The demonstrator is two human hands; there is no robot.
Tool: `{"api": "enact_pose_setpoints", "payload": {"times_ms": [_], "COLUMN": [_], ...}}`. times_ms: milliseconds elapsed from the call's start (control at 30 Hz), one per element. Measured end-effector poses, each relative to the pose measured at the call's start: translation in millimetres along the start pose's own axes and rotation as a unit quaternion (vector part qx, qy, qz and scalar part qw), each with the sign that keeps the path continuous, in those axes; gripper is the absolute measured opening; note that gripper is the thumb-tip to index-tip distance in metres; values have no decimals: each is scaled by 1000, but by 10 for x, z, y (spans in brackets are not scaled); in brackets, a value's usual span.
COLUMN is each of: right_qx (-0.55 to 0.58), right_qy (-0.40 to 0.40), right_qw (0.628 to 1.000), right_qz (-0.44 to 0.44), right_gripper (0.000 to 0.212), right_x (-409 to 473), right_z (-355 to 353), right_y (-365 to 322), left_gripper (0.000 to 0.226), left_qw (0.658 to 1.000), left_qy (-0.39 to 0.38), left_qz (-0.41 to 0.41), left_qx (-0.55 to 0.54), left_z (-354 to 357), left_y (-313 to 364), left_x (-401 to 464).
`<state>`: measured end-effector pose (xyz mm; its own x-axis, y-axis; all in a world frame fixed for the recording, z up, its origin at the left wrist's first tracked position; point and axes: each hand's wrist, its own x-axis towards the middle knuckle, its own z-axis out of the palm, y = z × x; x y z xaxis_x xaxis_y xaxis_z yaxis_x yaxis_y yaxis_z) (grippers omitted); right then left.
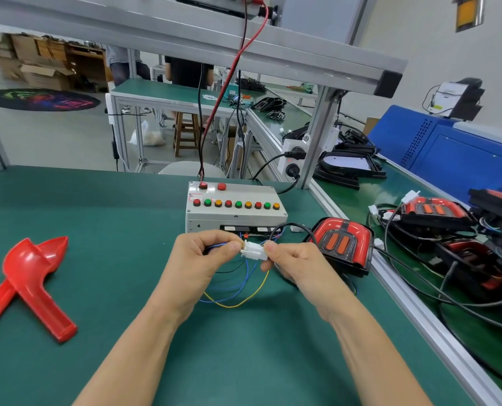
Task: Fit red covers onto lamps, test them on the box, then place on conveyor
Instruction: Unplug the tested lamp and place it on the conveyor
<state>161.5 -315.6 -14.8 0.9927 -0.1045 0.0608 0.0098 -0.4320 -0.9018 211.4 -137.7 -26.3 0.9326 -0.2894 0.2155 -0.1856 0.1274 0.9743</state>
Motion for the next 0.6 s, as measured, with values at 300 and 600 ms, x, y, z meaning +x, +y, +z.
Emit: {"api": "enact_pose_setpoints", "payload": {"times_ms": [300,600], "right_qx": [-173,225], "right_qy": [298,348], "right_qw": [930,871], "right_qz": [-125,263], "right_gripper": [22,50], "right_x": [87,164], "right_z": [63,-664], "right_y": [78,590], "left_gripper": [26,37], "left_qw": [989,937], "left_qy": [66,-53], "left_qz": [-31,87], "left_qx": [127,333], "left_z": [-279,-57], "left_y": [-177,-182], "left_x": [109,-4]}}
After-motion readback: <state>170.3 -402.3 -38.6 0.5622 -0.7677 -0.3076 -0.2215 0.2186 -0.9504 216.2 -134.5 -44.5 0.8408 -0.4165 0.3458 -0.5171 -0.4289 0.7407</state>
